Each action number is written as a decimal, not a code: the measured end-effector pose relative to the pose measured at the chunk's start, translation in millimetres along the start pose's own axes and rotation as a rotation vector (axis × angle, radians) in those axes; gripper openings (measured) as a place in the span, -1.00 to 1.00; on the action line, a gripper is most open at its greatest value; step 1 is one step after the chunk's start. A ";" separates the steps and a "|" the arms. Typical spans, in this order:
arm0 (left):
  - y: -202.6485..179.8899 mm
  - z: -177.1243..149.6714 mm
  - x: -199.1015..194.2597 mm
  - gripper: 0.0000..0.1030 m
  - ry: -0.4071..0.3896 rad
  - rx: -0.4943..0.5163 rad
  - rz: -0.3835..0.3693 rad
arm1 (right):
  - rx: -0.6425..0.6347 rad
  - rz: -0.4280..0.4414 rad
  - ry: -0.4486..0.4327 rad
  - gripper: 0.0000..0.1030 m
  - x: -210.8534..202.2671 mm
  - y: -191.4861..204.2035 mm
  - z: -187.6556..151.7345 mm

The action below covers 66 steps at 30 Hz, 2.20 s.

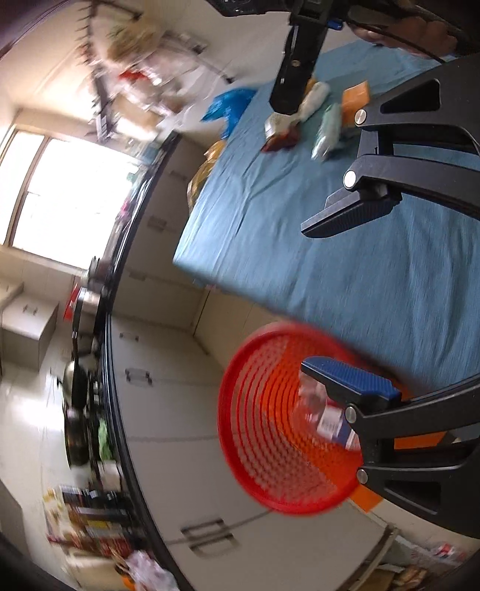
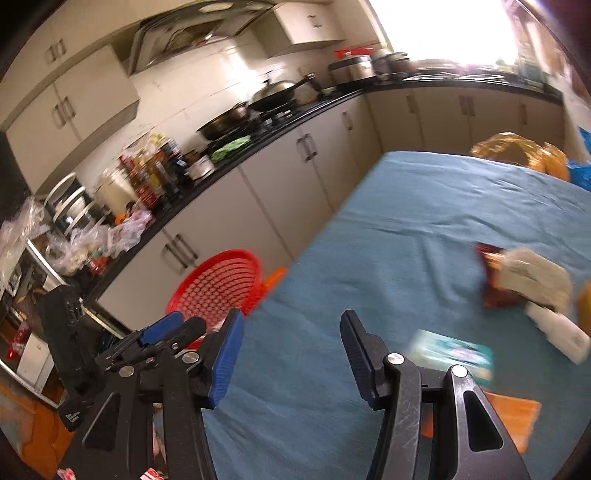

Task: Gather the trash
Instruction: 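Move both tools back toward the green wipe pack and orange medicine box, then grasp the orange medicine box with the right tool while the left tool grasps the green wipe pack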

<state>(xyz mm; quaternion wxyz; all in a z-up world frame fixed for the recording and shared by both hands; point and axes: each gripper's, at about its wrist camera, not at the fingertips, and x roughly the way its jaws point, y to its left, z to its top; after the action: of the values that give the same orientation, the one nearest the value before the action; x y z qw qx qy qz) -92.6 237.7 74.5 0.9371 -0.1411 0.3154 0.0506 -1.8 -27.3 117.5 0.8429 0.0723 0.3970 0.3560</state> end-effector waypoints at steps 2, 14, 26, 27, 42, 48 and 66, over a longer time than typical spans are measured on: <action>-16.4 -2.3 2.9 0.28 0.013 0.038 -0.013 | 0.017 -0.015 -0.007 0.14 -11.5 -19.5 -3.4; -91.7 -13.9 12.6 0.35 0.064 0.188 -0.067 | 0.261 0.023 0.145 0.22 -6.0 -155.4 -28.2; -93.1 -14.9 20.9 0.38 0.117 0.205 -0.098 | -0.155 -0.034 0.304 0.41 -12.0 -82.7 -73.6; -94.6 -14.4 22.2 0.38 0.125 0.206 -0.107 | -0.197 -0.078 0.302 0.41 -9.6 -75.1 -76.4; -161.3 8.9 73.8 0.50 0.253 0.267 -0.288 | 0.101 0.021 0.007 -0.02 -81.0 -151.4 -64.3; -186.8 14.6 137.3 0.50 0.371 0.260 -0.315 | 0.253 0.040 -0.055 -0.02 -96.9 -186.1 -61.9; -215.4 -52.5 93.2 0.51 0.426 0.490 -0.344 | 0.236 0.040 -0.062 -0.01 -98.3 -180.7 -65.2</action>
<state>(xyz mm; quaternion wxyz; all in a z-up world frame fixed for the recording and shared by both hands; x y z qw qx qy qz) -9.2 16.9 28.2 0.8512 0.0294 0.4779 -0.2151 6.9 -235.4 61.2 0.8332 0.1896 0.4082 0.3212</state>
